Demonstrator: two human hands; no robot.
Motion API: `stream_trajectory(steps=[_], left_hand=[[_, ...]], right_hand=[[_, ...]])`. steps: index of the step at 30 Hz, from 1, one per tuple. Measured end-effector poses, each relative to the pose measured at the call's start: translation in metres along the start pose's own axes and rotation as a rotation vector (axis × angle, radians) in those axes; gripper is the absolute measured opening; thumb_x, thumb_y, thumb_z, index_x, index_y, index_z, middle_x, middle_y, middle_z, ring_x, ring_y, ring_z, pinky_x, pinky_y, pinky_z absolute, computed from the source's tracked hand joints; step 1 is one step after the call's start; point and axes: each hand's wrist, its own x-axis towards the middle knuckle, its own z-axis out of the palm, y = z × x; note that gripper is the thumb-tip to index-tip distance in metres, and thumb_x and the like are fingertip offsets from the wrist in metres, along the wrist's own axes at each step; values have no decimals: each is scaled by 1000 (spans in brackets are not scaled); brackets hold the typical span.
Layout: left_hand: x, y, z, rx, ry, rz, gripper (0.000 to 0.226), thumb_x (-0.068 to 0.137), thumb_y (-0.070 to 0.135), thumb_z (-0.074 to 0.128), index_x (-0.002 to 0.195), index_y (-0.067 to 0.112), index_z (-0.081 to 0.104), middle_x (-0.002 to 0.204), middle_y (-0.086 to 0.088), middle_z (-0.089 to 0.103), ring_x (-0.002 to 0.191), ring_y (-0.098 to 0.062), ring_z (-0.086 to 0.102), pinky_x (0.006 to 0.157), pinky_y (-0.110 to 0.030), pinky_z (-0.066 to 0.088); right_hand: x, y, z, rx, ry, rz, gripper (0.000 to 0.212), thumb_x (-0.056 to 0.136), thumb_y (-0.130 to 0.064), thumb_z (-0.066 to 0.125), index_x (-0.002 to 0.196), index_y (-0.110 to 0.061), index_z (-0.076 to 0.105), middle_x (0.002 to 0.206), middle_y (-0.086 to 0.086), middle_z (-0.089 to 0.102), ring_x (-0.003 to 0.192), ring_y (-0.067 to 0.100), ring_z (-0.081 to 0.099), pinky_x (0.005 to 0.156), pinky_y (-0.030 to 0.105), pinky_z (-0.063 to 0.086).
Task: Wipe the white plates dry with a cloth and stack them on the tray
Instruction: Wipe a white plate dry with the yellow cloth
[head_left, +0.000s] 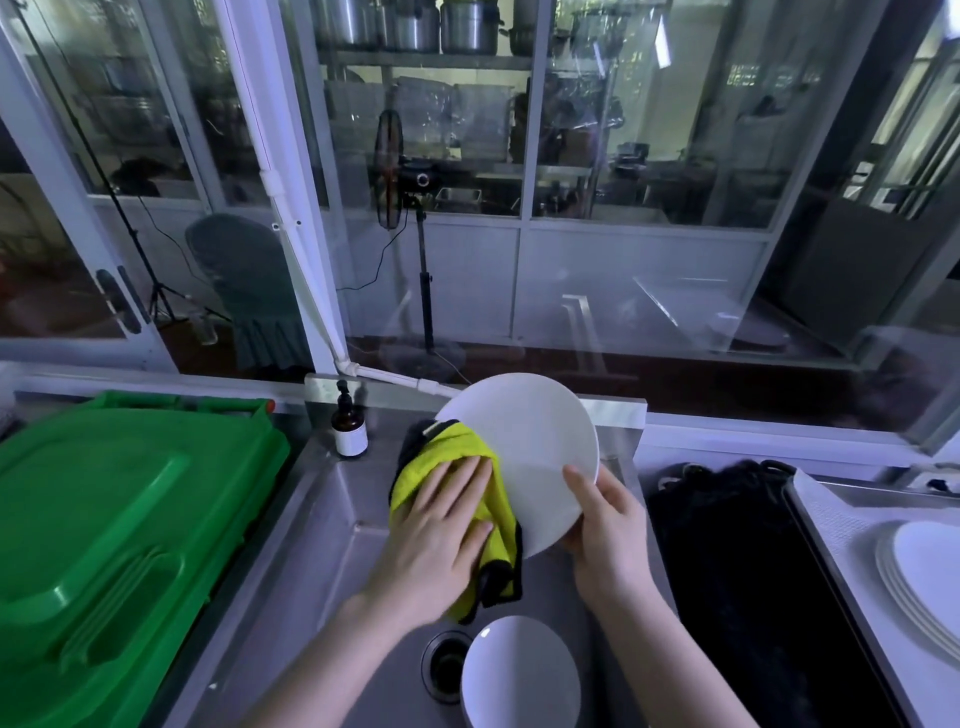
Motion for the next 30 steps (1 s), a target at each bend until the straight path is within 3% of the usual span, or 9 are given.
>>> stream_trajectory(steps=[3, 6, 9, 13, 18, 23, 27, 30], left_hand=[[6, 17, -1, -15, 22, 58, 60, 97, 54, 7, 153, 36, -3, 161, 21, -1, 150, -9, 0, 118, -32, 16], [24, 17, -13, 21, 20, 126, 61, 96, 53, 8, 155, 37, 1, 162, 21, 2, 149, -8, 2, 113, -33, 24], [40, 6, -21, 73, 6, 122, 61, 98, 55, 15, 155, 37, 6, 162, 19, 6, 149, -7, 5, 115, -34, 25], [37, -20, -21, 97, -7, -78, 62, 102, 52, 28, 156, 31, 8, 163, 15, 6, 150, -9, 4, 120, -34, 19], [6, 3, 0, 1, -33, -13, 61, 99, 52, 14, 155, 29, 8, 162, 15, 4, 150, -12, 2, 122, -30, 5], [20, 25, -4, 0, 26, 37, 64, 95, 56, 7, 155, 35, 6, 162, 21, 5, 149, -9, 6, 112, -35, 24], [51, 11, -20, 68, 3, 113, 60, 102, 49, 20, 156, 30, 6, 163, 14, 6, 150, -13, 5, 119, -37, 17], [60, -6, -26, 113, -4, -17, 63, 99, 56, 20, 155, 37, -1, 163, 20, -2, 150, -9, 0, 117, -40, 21]], right_hand=[[-8, 11, 7, -23, -25, 5, 17, 95, -14, 61, 83, -11, 73, 78, 9, 68, 71, 18, 61, 63, 33, 51], [-17, 18, 11, -61, -87, 23, 19, 93, -21, 63, 78, -13, 71, 72, 5, 61, 67, 15, 56, 59, 27, 49], [-20, 15, 11, -10, -95, 50, 27, 96, -15, 61, 70, -14, 71, 64, 3, 61, 58, 15, 57, 52, 25, 49], [-12, -3, 3, 14, -25, -9, 19, 96, -10, 61, 87, -13, 78, 82, 11, 73, 73, 22, 66, 66, 37, 52], [-3, -14, 0, 5, 36, -50, 24, 97, -8, 59, 86, -18, 79, 84, 9, 74, 75, 23, 67, 65, 38, 55], [-14, 1, 6, -4, -29, 12, 22, 97, -9, 57, 85, -12, 75, 79, 13, 67, 70, 22, 60, 58, 29, 51], [-24, 12, 7, 19, -107, 94, 21, 98, -11, 58, 85, -9, 75, 77, 12, 67, 71, 22, 63, 57, 32, 53], [-22, 7, 3, 13, -88, 63, 16, 96, -11, 61, 93, -6, 76, 84, 16, 71, 76, 26, 67, 64, 37, 55]])
